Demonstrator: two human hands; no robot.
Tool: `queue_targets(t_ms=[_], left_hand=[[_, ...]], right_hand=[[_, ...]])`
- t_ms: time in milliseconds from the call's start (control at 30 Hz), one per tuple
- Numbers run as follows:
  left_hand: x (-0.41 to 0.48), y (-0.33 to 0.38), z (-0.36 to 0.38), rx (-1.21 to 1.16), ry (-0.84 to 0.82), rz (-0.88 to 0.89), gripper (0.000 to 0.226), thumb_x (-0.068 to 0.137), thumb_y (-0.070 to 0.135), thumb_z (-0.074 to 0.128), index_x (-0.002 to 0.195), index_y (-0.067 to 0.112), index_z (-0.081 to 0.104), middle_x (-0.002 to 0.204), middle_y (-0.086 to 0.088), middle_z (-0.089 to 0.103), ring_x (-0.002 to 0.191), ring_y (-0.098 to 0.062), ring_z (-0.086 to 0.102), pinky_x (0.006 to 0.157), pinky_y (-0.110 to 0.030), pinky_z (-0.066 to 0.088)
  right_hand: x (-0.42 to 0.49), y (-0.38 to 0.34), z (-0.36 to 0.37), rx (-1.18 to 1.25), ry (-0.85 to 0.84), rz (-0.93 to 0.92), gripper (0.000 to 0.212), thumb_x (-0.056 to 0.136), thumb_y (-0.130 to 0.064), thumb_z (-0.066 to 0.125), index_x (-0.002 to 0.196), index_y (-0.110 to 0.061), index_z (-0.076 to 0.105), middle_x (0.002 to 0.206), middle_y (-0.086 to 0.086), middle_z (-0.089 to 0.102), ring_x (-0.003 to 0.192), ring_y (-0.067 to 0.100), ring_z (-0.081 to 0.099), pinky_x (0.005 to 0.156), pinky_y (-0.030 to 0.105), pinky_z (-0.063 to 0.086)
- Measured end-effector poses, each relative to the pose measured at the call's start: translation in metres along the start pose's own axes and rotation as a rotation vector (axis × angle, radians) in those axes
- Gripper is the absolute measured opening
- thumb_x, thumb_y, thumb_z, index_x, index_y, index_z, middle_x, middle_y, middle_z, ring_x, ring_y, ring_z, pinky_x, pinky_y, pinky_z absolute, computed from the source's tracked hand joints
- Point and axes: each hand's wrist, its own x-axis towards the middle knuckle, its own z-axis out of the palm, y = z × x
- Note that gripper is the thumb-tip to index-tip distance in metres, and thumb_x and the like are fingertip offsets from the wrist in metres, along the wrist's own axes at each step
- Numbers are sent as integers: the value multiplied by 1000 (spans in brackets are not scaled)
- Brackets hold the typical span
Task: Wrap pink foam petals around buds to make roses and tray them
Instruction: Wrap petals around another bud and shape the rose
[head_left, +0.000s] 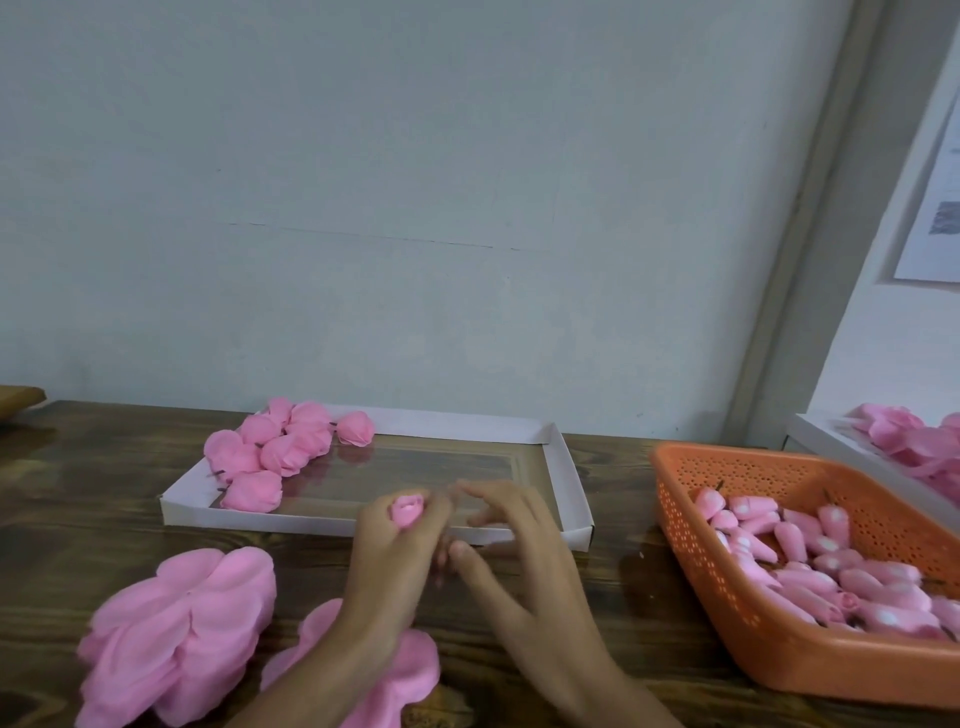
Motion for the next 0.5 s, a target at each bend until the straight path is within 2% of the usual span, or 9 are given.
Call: queue_targets(t_ms=[33,100,133,167,233,300,400,433,500], left_hand=[[-1,3,1,-77,40,-20,36,96,20,71,61,17,66,61,-8,64,64,-20,62,60,-26,49],[-4,9,3,-230,85,-111,19,90,30,77,82,13,76,88,-18,74,89,-27,69,81,-41,52],[-6,11,4,-308,70,-174,21,88,33,78,91,12,77,92,-22,73,91,-32,69,83,-48,52],[-10,13,8,-370,39,-226,25,90,35,77,97,11,77,88,-22,71,85,-33,70,77,-47,54],[-18,14,15,-405,-29,-270,30,94,38,71,101,9,77,82,-17,70,74,-26,69,61,-36,55],[-24,13,22,-405,-88,-272,35,97,36,66,101,3,75,88,-21,71,78,-24,70,63,-33,54],[-19,11,18,-431,-158,-271,44,93,35,72,106,-8,68,110,-25,74,96,-32,72,81,-43,52],[-15,13,13,-435,-208,-239,51,88,37,78,105,-10,66,112,-25,75,96,-33,72,79,-42,52],[-8,16,1,-373,-342,-168,57,81,48,77,96,-6,69,111,-24,75,87,-26,73,61,-31,49]], right_hand=[[-2,0,3,85,35,91,42,97,-27,72,133,-39,54,129,-21,61,121,4,63,97,13,47],[-3,-1,11,281,1,255,40,91,-21,80,124,-33,59,114,-15,72,105,9,73,89,21,57],[-4,-2,15,343,-25,283,39,89,-19,81,121,-30,63,108,-10,75,100,11,76,86,26,60],[-5,-2,18,361,-35,275,38,87,-16,81,120,-28,67,105,-7,78,98,13,77,86,28,62],[-8,-3,23,333,-26,223,38,86,-8,79,117,-27,70,104,-10,79,98,11,77,85,26,62],[-8,-1,25,312,26,214,34,87,-4,78,113,-24,72,102,-11,79,97,9,77,83,24,62],[-3,0,19,430,29,240,23,95,-4,74,114,-15,74,106,-1,79,101,16,76,88,34,62],[-1,0,18,490,-11,244,18,98,-6,70,114,-14,74,106,1,78,101,19,75,89,35,60],[3,-4,18,631,-114,296,13,105,-12,62,108,-10,74,97,0,74,91,19,69,82,32,58]])
